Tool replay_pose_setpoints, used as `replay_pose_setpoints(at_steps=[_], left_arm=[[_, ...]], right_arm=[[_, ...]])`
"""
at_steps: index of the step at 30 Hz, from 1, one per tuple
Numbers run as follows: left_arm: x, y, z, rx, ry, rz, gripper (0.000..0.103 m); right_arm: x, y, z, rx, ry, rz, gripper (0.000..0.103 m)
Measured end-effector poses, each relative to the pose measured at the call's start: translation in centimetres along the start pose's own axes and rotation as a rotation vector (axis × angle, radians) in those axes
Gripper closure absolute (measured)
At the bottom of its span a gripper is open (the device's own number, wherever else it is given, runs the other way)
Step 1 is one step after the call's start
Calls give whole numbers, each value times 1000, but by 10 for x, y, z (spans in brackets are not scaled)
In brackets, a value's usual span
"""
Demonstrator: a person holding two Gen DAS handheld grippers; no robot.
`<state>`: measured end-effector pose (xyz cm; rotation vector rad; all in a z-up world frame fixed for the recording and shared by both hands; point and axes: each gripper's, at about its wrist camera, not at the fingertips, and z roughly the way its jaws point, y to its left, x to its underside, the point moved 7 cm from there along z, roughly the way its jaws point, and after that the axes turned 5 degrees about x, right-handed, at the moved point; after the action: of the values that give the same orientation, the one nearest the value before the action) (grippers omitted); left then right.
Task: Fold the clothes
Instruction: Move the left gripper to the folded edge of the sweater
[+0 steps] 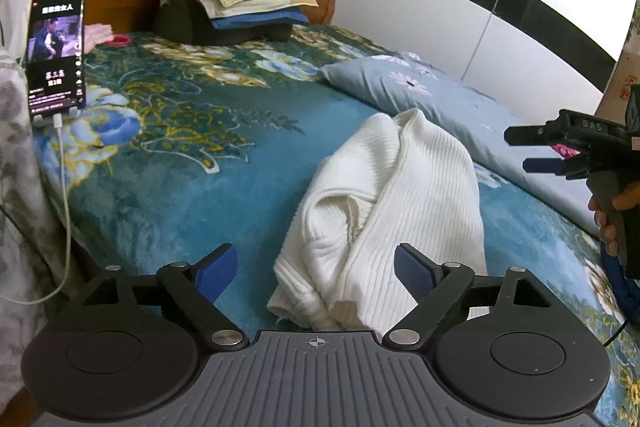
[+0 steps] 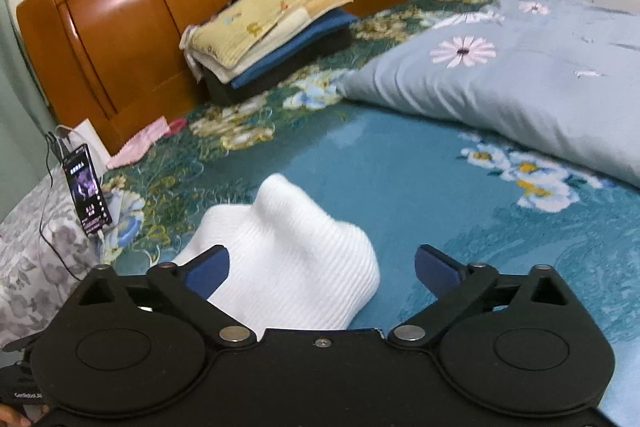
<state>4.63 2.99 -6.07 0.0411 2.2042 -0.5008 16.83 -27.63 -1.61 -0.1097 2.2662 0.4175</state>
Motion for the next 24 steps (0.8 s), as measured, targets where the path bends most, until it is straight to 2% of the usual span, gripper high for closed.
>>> replay_pose_setpoints(at_steps=[6, 13, 21, 24], left_arm=[[7, -2, 3, 9, 12, 3, 1], [20, 2, 14, 44, 58, -45, 1], [32, 12, 28, 94, 80, -146, 1], [32, 13, 29, 89, 71, -150, 1]], right_arm=[[3, -1, -8, 9, -27, -30, 1], [10, 0, -14, 10, -42, -66, 1], [13, 1, -11, 13, -48, -62, 1], [14, 1, -11, 14, -51, -61, 1]])
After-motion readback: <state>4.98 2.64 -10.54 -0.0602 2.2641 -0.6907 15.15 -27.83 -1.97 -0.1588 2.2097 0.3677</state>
